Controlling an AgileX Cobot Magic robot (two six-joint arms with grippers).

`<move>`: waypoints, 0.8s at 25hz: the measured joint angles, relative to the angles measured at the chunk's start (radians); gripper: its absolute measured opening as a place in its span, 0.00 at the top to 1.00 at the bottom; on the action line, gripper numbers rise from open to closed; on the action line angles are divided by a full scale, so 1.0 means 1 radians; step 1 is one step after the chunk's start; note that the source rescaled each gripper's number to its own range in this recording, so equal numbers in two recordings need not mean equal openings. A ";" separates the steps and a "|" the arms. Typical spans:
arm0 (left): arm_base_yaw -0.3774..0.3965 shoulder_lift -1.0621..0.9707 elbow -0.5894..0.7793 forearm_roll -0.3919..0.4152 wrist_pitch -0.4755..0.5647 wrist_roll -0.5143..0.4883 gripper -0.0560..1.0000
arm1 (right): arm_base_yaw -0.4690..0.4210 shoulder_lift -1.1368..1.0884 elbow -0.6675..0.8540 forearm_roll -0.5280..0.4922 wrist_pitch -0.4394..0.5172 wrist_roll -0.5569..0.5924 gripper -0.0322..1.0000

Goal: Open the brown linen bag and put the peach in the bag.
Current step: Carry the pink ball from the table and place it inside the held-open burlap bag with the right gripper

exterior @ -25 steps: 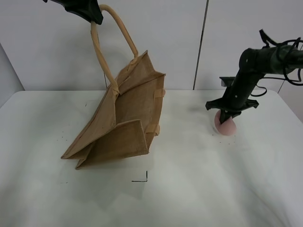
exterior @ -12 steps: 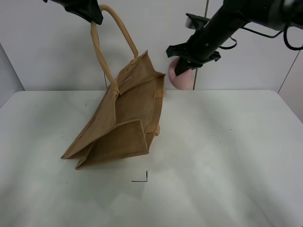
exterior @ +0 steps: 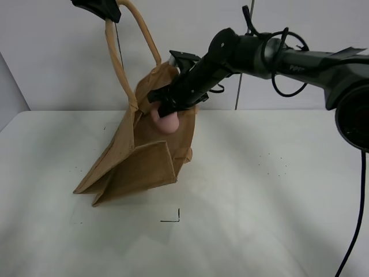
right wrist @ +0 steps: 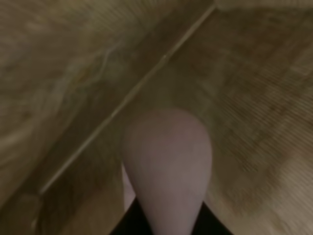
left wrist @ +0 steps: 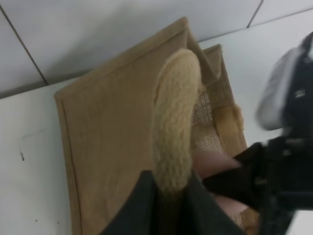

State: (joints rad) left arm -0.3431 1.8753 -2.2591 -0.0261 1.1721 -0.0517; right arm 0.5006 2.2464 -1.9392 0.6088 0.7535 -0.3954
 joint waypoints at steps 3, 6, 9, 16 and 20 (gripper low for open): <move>0.000 -0.003 0.000 0.001 0.000 0.000 0.95 | 0.008 0.038 0.000 0.080 -0.061 -0.048 0.97; 0.000 -0.003 0.000 0.000 0.000 0.000 0.95 | 0.020 0.063 0.000 0.138 -0.094 -0.098 0.97; 0.000 -0.003 0.000 0.000 0.000 0.000 0.95 | 0.037 0.078 0.000 0.141 -0.115 -0.139 0.97; 0.000 -0.003 0.000 0.000 0.000 0.000 0.95 | 0.049 0.096 0.000 0.121 -0.143 -0.162 0.44; 0.000 -0.003 0.000 0.000 0.000 0.000 0.95 | 0.049 0.096 -0.025 0.063 -0.111 -0.136 0.06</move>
State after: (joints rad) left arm -0.3431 1.8720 -2.2591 -0.0259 1.1721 -0.0517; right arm 0.5499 2.3420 -1.9641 0.6716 0.6429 -0.5313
